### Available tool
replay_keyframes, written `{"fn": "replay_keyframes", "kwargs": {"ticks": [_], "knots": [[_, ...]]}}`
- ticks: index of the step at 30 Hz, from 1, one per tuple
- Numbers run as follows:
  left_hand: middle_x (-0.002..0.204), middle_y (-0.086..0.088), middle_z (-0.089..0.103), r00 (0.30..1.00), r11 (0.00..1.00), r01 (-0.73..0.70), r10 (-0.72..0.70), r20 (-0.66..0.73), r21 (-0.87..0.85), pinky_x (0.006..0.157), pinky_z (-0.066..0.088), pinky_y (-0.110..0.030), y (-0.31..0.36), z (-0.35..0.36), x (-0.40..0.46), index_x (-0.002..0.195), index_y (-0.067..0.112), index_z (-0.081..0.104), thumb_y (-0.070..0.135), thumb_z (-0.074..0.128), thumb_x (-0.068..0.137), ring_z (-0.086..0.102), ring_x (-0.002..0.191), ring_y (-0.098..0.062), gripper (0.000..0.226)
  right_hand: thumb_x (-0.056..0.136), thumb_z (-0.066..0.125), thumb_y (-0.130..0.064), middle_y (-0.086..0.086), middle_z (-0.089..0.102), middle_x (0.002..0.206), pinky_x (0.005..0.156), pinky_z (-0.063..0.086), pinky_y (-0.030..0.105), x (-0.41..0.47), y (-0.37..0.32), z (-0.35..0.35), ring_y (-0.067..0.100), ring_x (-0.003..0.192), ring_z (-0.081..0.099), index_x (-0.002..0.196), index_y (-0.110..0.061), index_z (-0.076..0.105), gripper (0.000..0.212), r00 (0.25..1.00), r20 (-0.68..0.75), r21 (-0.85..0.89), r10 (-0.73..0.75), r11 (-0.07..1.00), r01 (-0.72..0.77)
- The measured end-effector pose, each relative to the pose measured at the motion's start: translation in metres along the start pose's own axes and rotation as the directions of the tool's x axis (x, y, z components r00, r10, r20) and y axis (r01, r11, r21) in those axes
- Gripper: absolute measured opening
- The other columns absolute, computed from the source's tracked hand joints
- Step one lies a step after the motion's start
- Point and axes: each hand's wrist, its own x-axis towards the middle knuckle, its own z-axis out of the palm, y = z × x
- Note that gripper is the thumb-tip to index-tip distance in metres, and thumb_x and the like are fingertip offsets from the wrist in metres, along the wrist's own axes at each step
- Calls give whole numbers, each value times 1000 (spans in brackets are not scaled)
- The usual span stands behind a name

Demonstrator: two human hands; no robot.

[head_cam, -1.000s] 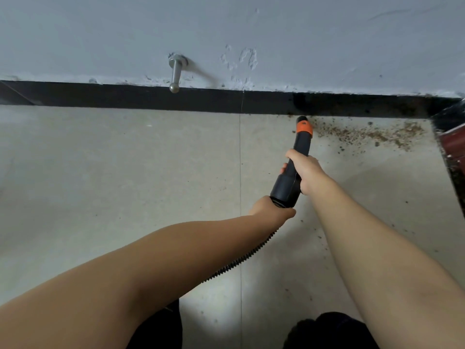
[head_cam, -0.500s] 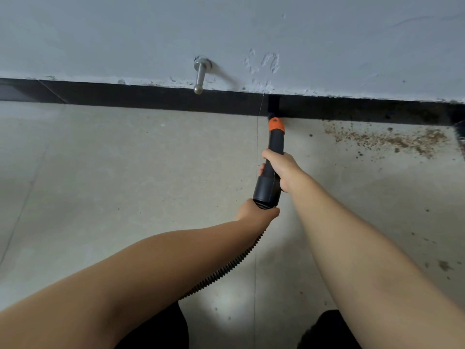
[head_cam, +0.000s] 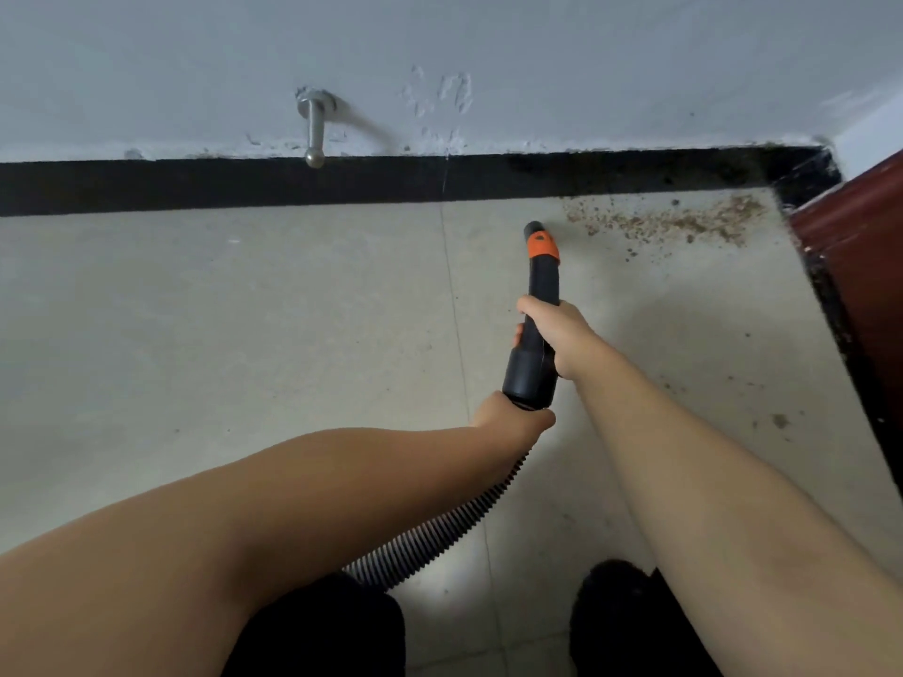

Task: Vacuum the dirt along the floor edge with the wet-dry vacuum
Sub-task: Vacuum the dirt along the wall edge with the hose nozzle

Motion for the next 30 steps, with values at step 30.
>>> {"fn": "replay_keyframes", "kwargs": {"ticks": [30], "knots": [[85,-5,56,983,991,67,-86,162,119,63,45,-26,1,62,-15,115,9,55,17,67,81,54,75,-21,37,85,58,-7,7,51,56,51,48,30,-7,32,-82,20,43,50,85,-10,45,13,980,-194,163,40,987,-8]]}}
